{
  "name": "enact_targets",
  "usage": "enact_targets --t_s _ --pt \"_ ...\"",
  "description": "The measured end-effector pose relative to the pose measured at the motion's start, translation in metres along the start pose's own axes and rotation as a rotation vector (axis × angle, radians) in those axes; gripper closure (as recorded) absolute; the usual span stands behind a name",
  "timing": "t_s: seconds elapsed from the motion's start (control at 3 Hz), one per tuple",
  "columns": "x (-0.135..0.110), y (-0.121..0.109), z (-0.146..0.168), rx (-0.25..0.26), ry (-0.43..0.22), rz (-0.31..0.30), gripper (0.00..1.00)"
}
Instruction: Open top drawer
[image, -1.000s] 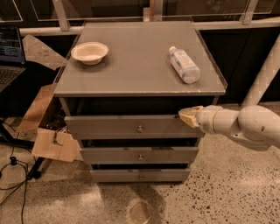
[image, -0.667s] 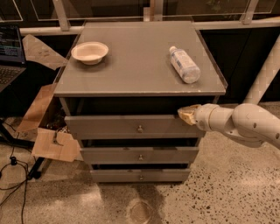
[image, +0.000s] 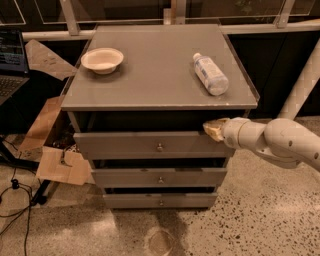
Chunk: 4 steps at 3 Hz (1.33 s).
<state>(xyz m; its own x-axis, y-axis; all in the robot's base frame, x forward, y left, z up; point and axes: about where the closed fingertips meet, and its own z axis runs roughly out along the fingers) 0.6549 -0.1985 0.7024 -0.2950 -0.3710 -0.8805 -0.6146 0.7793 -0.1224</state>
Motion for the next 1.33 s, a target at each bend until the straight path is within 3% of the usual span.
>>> enact_targets --t_s 0.33,1.33 --pt "-0.006 -0.029 0.018 0.070 -0.006 -0.019 1.00" --pt "0.000 -0.033 0.033 0.113 0.022 -0.042 1.00"
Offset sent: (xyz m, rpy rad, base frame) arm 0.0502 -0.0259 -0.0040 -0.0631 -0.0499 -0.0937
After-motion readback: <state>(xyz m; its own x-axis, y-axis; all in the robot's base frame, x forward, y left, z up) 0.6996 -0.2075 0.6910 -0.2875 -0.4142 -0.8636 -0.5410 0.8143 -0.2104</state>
